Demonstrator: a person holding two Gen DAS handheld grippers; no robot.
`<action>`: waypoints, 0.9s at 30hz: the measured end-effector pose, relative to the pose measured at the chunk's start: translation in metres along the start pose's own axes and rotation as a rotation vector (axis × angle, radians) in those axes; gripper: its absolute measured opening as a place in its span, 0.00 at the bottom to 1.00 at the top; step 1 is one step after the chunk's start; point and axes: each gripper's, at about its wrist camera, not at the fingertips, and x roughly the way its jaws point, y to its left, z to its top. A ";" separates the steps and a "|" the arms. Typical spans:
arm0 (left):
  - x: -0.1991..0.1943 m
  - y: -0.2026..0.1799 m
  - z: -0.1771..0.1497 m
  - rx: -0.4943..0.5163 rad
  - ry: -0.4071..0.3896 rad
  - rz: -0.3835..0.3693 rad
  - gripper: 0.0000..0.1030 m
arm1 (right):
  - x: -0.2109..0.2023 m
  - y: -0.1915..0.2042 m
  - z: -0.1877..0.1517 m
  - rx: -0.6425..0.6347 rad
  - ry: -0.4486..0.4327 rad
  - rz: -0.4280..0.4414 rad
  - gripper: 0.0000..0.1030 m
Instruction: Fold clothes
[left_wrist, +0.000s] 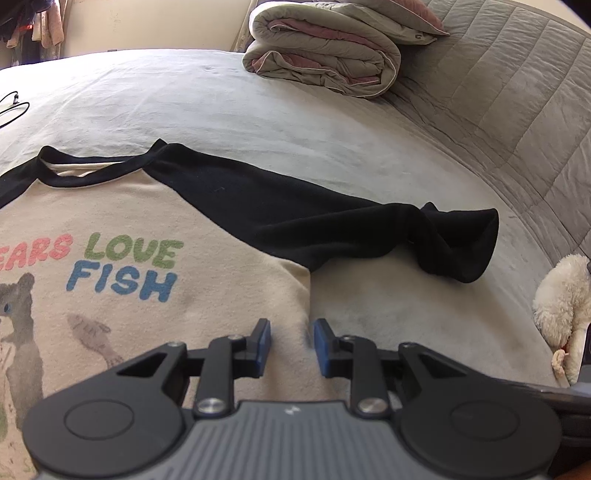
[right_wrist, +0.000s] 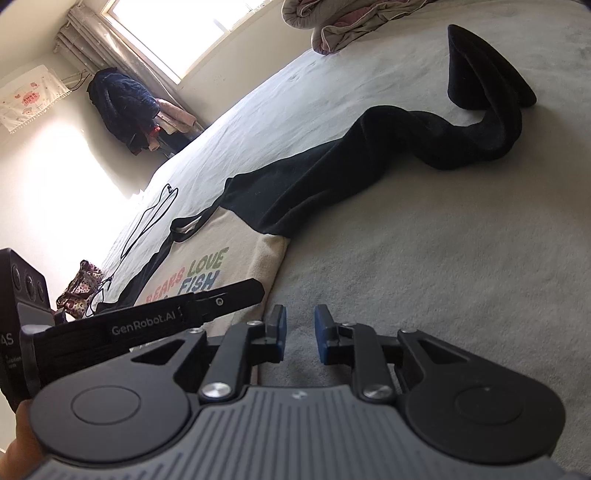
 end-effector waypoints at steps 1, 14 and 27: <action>0.001 0.004 0.001 -0.027 0.007 -0.010 0.25 | -0.001 0.000 0.000 -0.004 0.002 0.010 0.30; 0.015 0.095 -0.022 -0.599 0.023 -0.378 0.05 | 0.001 -0.005 -0.007 0.058 0.036 0.166 0.49; 0.019 0.081 -0.020 -0.544 0.015 -0.394 0.06 | -0.004 -0.042 -0.014 0.378 0.102 0.397 0.22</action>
